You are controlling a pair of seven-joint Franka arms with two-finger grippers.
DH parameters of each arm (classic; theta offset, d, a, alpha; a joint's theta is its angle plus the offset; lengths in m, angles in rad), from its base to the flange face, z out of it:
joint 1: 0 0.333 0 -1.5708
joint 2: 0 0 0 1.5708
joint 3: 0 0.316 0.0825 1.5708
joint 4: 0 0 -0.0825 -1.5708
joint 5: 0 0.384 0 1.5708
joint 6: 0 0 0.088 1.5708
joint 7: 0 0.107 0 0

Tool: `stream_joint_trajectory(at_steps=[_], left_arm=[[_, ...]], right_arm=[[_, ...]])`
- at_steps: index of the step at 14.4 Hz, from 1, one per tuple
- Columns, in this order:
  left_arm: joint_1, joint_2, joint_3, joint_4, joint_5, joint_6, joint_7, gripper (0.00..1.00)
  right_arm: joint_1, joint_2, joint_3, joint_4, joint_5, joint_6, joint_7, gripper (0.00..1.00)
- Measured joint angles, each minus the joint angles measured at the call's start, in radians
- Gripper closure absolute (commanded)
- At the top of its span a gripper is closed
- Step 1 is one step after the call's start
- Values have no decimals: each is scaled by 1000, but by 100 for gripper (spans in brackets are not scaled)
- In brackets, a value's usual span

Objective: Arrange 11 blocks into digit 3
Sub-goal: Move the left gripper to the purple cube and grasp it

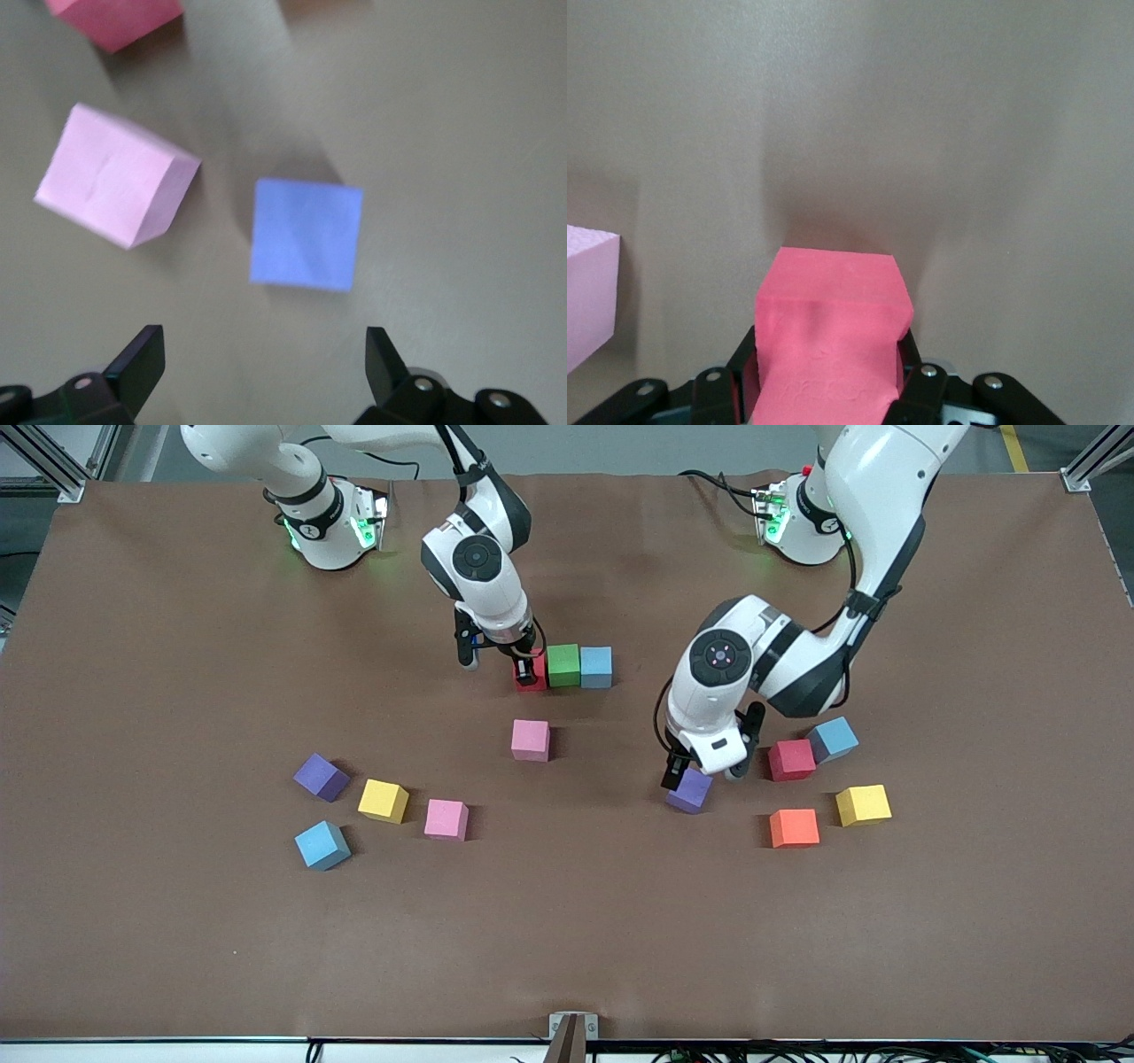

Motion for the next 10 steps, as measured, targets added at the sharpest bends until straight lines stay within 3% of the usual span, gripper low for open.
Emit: stream_joint_trajectory(at_steps=[5, 7, 8, 10], left_arm=[[16, 81, 0, 58, 49, 0, 5, 0], [19, 108, 0, 89, 49, 0, 22, 0], [19, 123, 0, 107, 49, 0, 29, 0], [20, 150, 1, 138, 50, -1, 38, 0]], right_arm=[[4, 2, 0, 0, 0, 8, 0, 99], [5, 2, 0, 0, 0, 9, 0, 93], [5, 2, 0, 1, 0, 10, 0, 80], [5, 2, 0, 1, 0, 10, 0, 42]])
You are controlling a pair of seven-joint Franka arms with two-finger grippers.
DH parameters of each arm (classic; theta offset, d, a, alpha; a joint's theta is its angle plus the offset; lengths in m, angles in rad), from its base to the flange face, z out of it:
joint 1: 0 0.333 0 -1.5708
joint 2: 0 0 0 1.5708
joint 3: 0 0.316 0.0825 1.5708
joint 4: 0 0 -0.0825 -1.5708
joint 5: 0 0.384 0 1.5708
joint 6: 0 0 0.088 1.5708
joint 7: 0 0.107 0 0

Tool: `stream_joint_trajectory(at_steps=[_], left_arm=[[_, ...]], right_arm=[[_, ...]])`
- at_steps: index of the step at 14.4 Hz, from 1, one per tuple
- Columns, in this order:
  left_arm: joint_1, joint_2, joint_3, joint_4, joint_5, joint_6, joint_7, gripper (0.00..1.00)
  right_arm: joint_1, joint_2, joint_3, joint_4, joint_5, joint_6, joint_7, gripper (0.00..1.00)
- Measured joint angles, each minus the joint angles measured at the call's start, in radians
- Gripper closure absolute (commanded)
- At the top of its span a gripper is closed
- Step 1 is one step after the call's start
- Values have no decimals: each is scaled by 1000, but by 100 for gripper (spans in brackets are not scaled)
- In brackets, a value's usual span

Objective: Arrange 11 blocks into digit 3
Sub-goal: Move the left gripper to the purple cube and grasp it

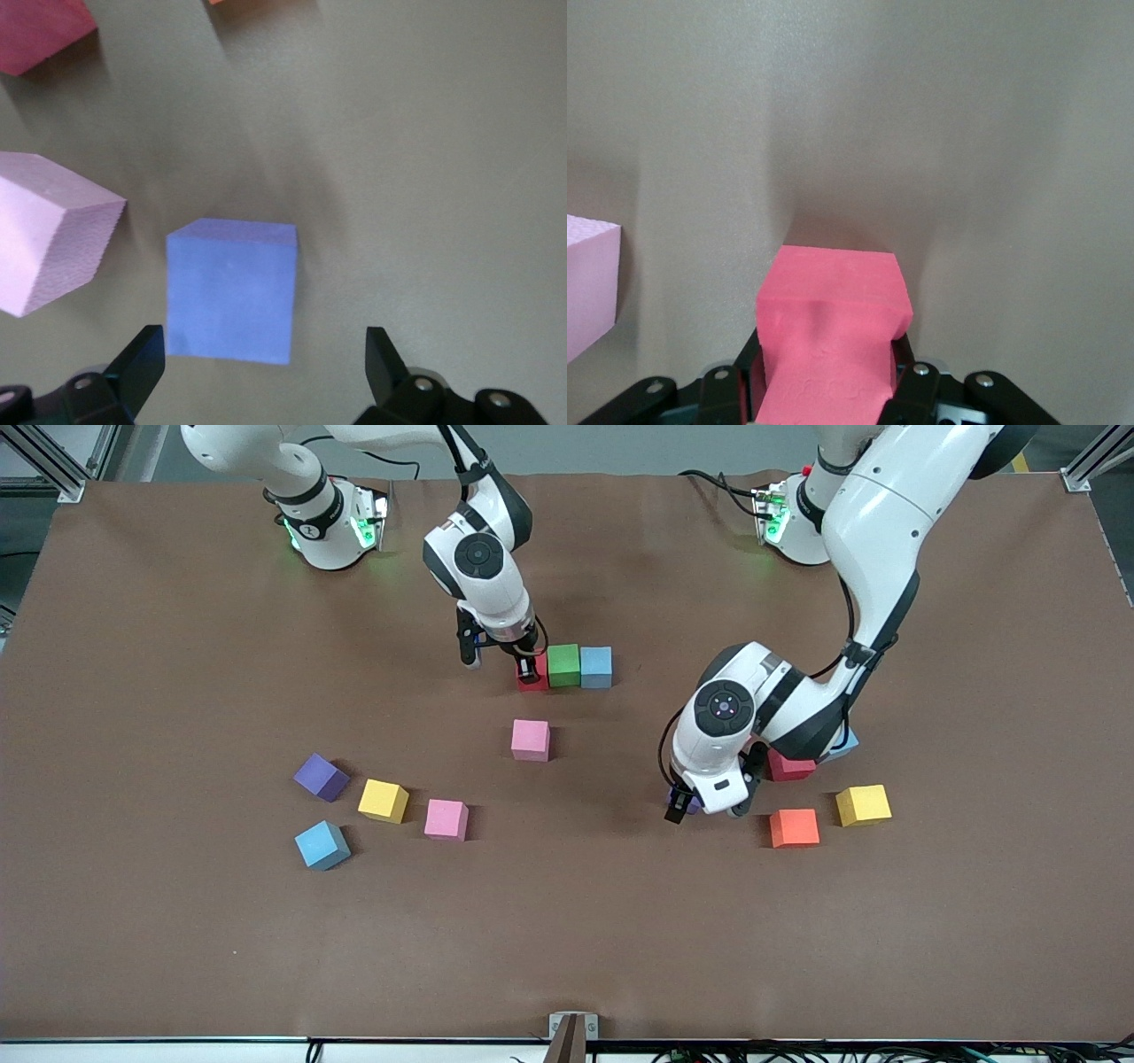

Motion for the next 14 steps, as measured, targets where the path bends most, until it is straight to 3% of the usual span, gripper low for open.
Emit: stream_joint_trajectory(at_steps=[3, 13, 14], left_arm=[[0, 17, 5, 6, 6, -21, 14, 0], [18, 29, 8, -18, 47, -32, 27, 0], [19, 29, 8, -21, 47, -32, 35, 4]], right_arm=[[0, 0, 0, 0, 0, 0, 0, 0], [2, 19, 0, 32, 0, -41, -1, 0], [2, 19, 0, 40, 0, -59, -2, 0]])
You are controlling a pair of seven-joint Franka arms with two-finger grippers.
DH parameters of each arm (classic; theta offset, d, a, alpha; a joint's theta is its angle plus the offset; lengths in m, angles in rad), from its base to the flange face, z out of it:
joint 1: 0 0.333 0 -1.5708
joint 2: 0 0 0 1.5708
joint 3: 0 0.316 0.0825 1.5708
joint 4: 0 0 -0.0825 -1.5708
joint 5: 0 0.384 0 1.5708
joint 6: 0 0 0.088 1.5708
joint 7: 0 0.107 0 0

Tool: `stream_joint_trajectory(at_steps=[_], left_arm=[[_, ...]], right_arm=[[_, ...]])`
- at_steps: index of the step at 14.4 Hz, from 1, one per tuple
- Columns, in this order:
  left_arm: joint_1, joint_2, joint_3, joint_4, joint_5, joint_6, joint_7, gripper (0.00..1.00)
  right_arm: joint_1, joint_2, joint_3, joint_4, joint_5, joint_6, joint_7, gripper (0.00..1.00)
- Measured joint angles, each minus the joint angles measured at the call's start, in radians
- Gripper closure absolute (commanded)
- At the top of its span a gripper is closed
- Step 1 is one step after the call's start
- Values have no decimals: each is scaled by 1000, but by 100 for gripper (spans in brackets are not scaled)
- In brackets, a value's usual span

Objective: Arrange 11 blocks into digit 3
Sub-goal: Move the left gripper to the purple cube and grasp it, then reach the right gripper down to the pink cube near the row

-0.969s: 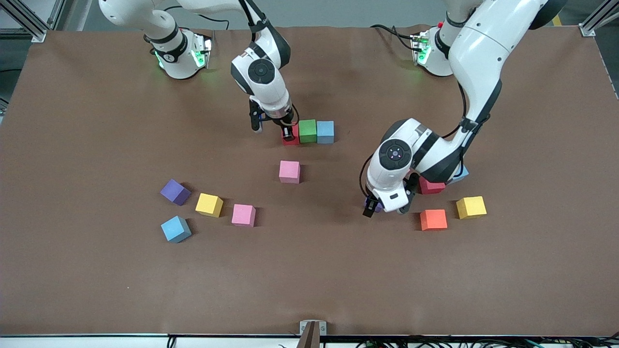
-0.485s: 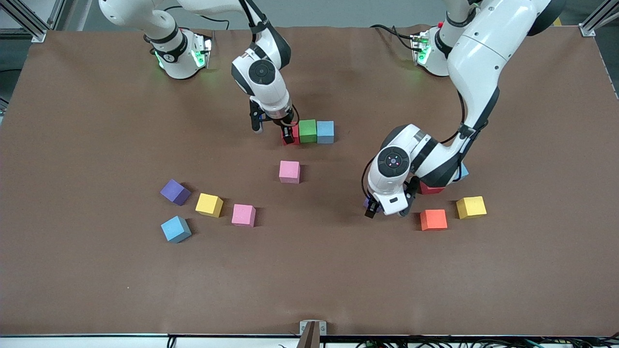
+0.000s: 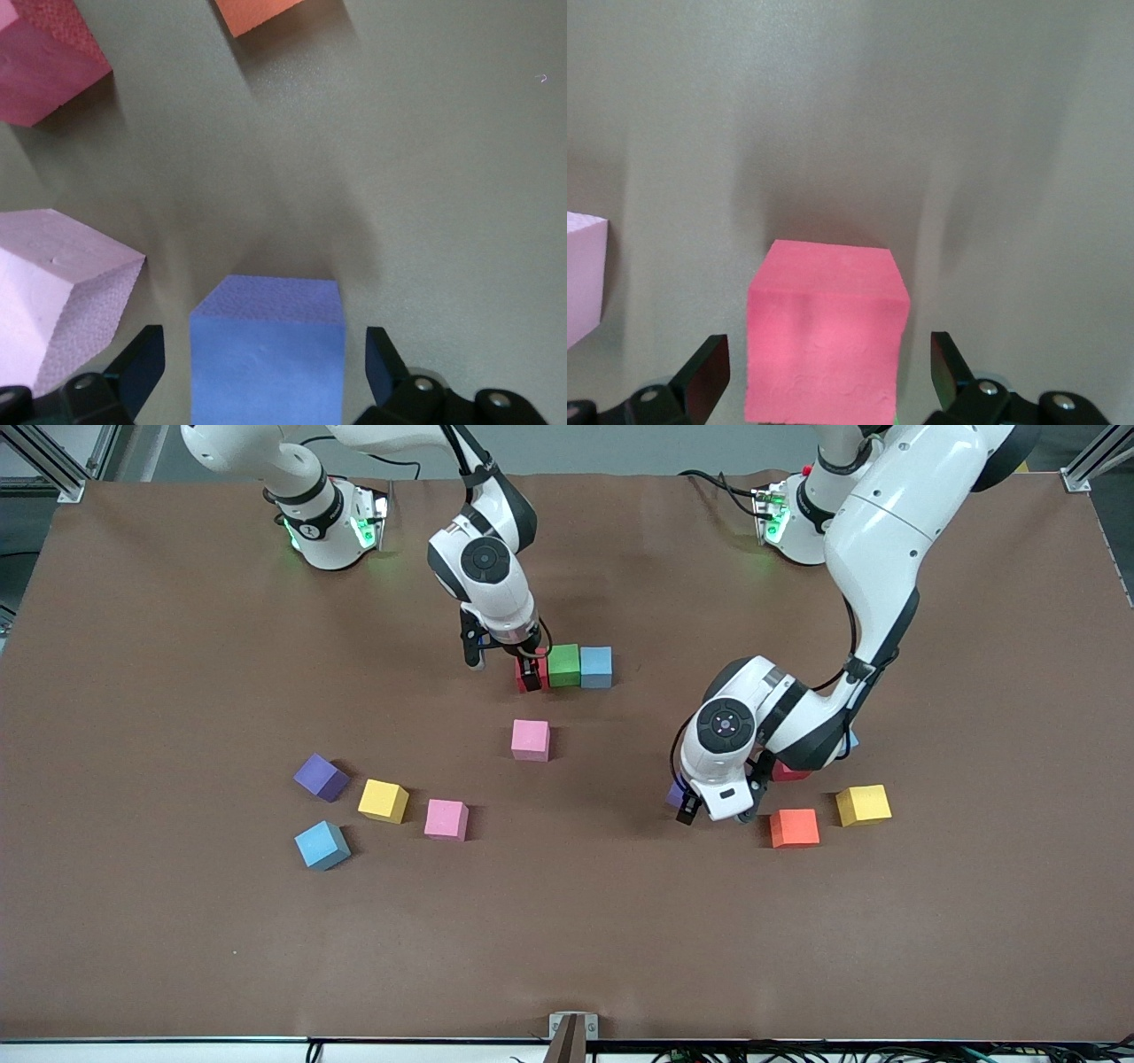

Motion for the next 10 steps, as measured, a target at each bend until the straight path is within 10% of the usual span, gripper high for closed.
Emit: stream_joint_trajectory(at_steps=[6, 10], left_arm=[[0, 0, -1, -3, 0, 13, 3, 61], [0, -1, -1, 0, 0, 30, 3, 69]], right_arm=[[0, -6, -3, 40, 0, -93, -10, 0], [-9, -41, -27, 119, -1, -254, -37, 0]])
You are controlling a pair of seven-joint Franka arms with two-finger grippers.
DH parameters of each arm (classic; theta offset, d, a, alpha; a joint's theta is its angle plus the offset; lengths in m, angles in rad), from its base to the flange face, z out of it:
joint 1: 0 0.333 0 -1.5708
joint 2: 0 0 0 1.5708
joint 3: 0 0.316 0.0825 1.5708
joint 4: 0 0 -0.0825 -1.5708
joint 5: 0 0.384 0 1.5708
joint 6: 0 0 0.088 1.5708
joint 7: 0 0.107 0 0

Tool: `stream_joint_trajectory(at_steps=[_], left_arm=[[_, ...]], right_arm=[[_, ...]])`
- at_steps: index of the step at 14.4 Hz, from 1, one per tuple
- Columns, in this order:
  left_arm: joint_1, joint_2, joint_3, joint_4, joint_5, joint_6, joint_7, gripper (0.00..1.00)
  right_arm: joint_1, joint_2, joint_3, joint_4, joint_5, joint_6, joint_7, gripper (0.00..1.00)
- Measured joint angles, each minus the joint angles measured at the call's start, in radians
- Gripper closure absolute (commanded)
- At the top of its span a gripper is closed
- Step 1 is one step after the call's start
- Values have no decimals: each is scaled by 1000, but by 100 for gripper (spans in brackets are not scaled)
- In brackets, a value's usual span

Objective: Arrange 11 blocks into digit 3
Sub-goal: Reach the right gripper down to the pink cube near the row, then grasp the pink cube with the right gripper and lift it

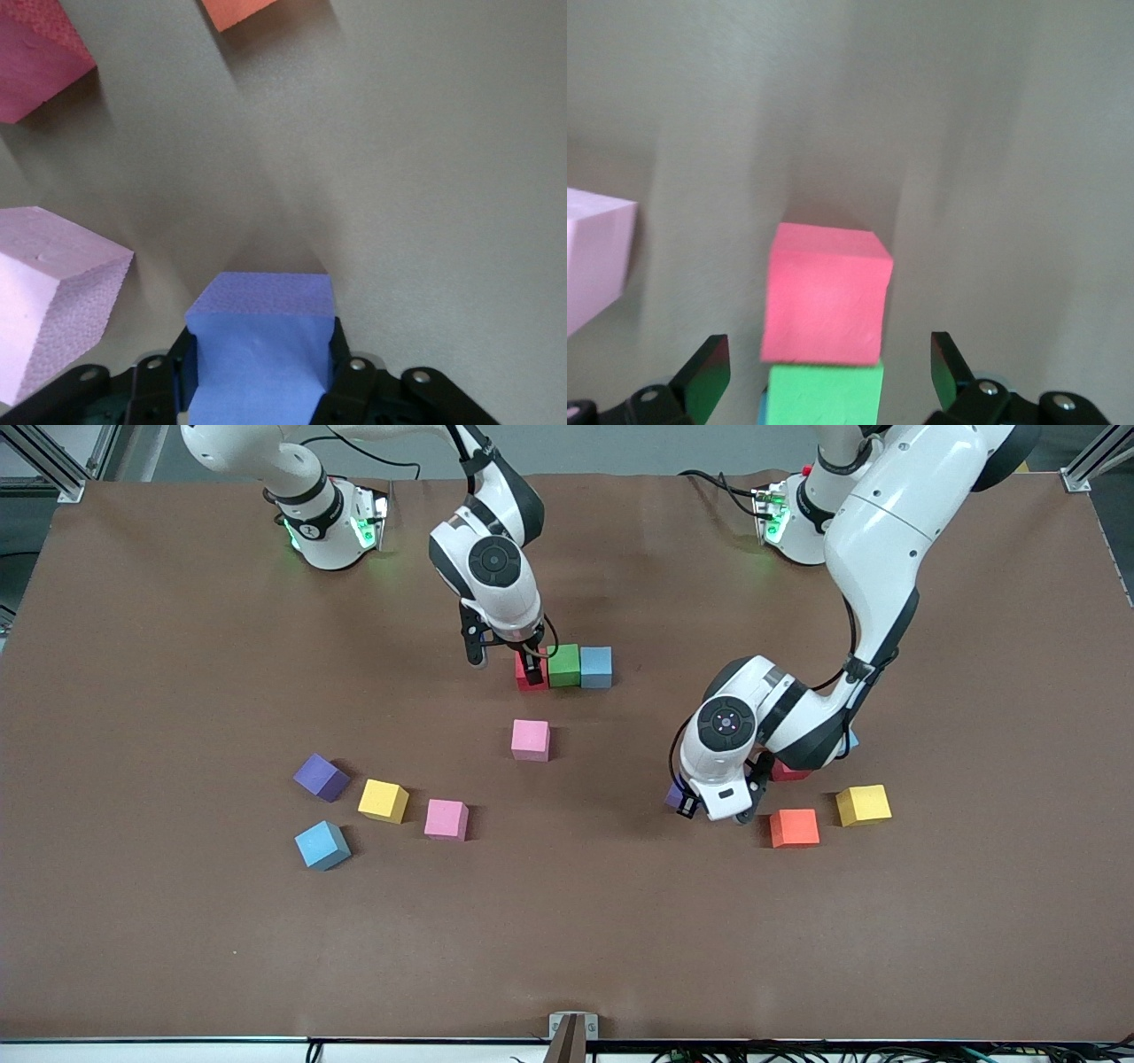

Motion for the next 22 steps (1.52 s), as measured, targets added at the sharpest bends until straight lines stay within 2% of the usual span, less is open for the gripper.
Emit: stream_joint_trajectory(at_steps=[2, 3, 6, 11, 16, 22], left_arm=[[7, -1, 0, 8, 0, 10, 0, 69], [13, -4, -1, 12, 0, 12, 0, 73], [29, -19, -10, 20, 0, 12, 0, 72], [19, -28, -24, 34, 0, 12, -2, 70], [19, -28, -24, 45, 0, 12, -2, 70], [20, -28, -24, 47, 0, 12, -2, 70]], right_arm=[[-17, -6, -14, 50, -14, -29, -24, 0], [-36, -6, -19, 75, -29, -30, -30, 0], [-110, 10, -23, 160, -46, -36, -46, 0], [-140, 118, -22, 272, -47, -40, -21, 0], [-139, 219, -20, 314, -47, -38, -3, 0], [-140, 258, -26, 324, -47, -35, 3, 0]])
